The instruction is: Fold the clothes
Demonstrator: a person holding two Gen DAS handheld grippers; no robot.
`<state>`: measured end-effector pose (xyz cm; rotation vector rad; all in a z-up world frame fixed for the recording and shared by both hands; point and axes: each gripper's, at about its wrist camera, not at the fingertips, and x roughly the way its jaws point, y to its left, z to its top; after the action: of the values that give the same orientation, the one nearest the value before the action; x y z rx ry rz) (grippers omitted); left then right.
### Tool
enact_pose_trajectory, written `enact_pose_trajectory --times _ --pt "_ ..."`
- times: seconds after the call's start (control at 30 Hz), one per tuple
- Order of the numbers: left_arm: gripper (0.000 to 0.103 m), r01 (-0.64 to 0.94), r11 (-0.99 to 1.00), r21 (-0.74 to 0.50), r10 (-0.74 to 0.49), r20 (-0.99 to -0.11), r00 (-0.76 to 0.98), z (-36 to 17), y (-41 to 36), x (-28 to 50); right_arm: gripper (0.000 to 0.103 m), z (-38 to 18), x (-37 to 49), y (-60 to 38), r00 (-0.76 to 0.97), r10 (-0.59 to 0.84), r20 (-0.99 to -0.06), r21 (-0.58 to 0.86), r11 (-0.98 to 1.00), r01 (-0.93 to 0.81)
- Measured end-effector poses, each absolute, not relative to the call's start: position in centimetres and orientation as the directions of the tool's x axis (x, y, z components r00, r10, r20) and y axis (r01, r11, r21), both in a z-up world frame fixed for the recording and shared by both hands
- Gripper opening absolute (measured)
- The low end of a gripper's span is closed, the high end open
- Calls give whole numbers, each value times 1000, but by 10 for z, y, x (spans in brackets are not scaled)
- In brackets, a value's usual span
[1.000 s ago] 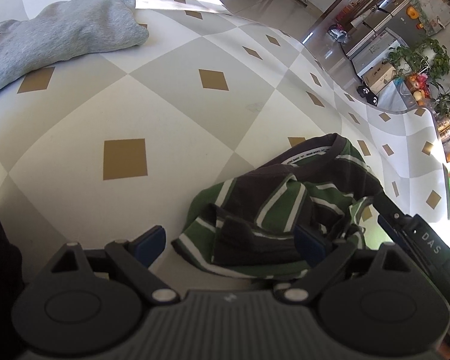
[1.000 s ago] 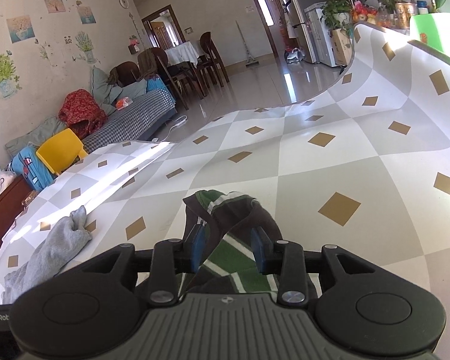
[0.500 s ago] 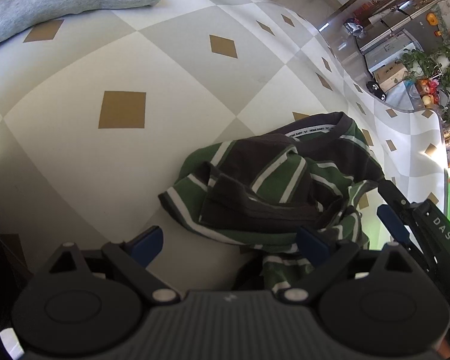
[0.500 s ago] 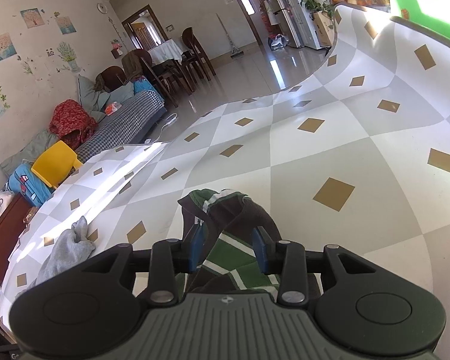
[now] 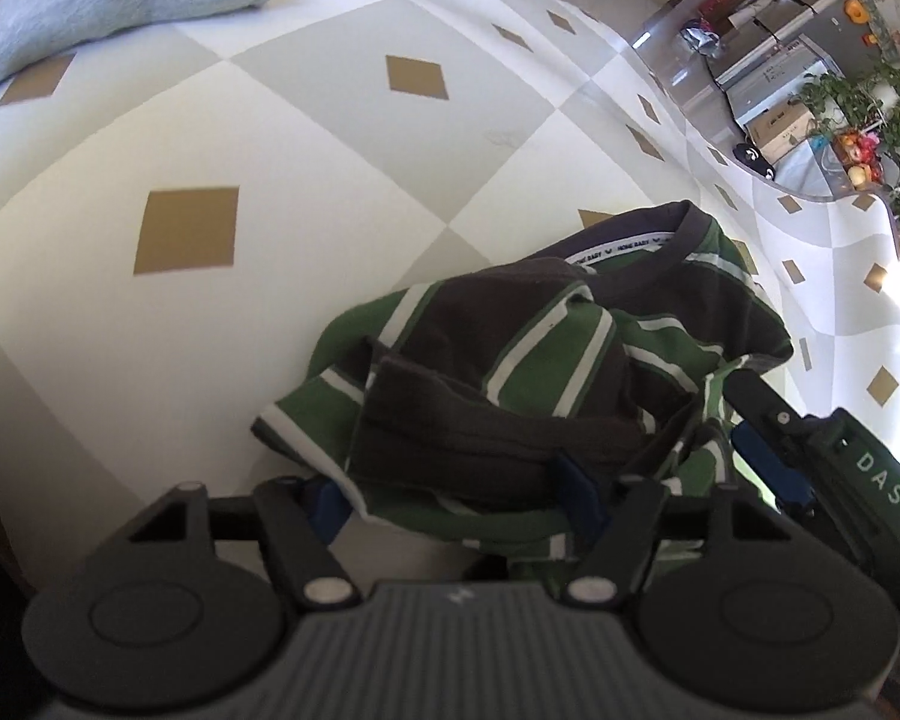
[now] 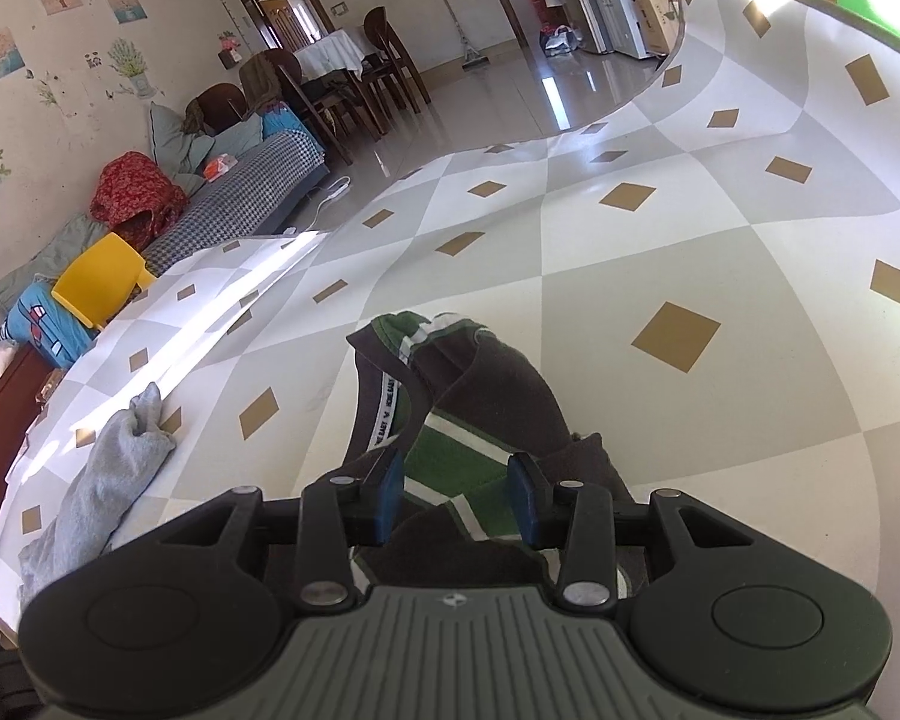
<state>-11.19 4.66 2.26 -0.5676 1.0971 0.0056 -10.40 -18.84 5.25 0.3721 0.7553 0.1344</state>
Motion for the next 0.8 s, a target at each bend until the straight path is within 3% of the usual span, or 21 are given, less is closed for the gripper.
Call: enact_pose_trajectory --times 0.03,0.17,0.33,0.4,0.47,0.63,0.8 --pt "43 -272 862 -427 -267 -839 474 23 46 -108 38 51 -103 -188 718 251 -649 374 927 14" --pt "35 -269 866 -422 -263 -841 474 20 49 -91 39 44 -100 -186 699 250 -669 362 932 12" --pt "35 -244 913 -329 -181 -859 479 23 41 -70 39 35 -88 -185 667 271 -694 362 932 -2" --pt "35 -242 919 -311 -164 -860 482 23 41 -62 28 34 -82 -182 660 270 -701 340 940 -24" --pt "35 -244 921 -303 -155 -861 484 23 43 -53 24 34 -75 -181 654 282 -702 335 941 -48" --pt "34 -252 921 -298 -148 -864 481 23 51 -33 23 34 -52 -186 632 368 -682 417 906 -77" --pt "34 -245 929 -277 -130 -865 484 22 53 -14 22 36 -29 -182 633 384 -672 398 908 -128"
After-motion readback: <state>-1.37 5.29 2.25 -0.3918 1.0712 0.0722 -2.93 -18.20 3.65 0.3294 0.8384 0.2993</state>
